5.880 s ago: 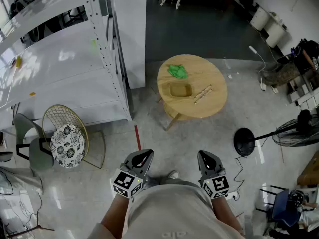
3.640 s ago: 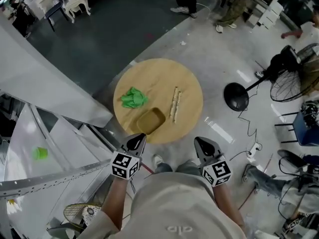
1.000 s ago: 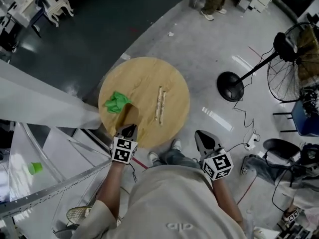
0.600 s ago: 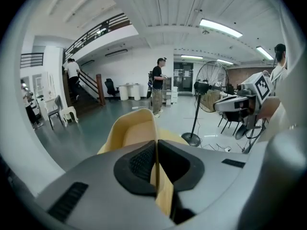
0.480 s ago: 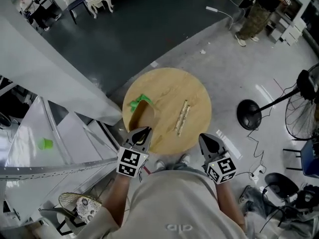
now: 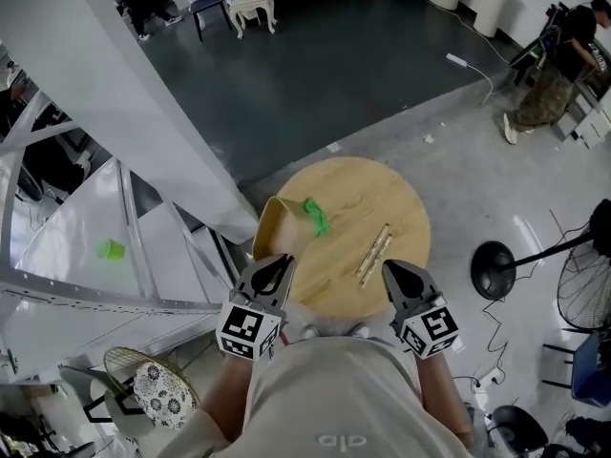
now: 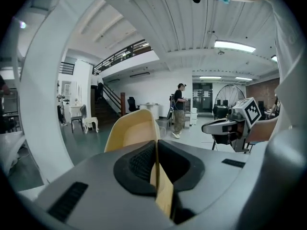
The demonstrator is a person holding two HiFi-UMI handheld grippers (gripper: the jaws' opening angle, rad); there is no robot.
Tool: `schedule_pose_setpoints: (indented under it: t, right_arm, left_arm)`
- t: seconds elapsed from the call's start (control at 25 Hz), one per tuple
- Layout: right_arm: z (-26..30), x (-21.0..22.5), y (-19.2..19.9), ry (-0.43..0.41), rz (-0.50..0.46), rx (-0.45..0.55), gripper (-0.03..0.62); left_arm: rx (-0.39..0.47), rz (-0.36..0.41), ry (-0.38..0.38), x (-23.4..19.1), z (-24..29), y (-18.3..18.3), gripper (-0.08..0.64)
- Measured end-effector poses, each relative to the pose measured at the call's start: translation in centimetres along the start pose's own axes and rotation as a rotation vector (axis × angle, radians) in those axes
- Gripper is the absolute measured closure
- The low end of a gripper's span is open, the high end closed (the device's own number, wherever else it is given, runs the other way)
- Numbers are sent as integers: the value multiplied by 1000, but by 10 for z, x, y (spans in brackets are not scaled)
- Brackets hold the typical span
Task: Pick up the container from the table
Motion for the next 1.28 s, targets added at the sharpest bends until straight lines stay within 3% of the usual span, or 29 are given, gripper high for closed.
schedule_pose_setpoints:
  t: [0.2,0.6,1.28]
  right_arm:
    - [24,-19,-14,-83,-36,4,569]
    - [43,-37,-18,-154,-50,2,569]
    - [49,-32,-18,-138,-41,8,569]
  left_arm:
    - [36,-36,-90,-17,-20,-2,528]
    - [38,-90,-155,-28,-34,8,531]
    - [26,-79,-131,-30,-24,9,529]
Point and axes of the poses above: the fingertips, and each gripper's own axes: z forward along the fingers, x to its right, y out of its underside, the point moved 5 cm from there along -z, backward along the fingers, and after that the axes turned 11 degrees about z, right-handed, at the moved point
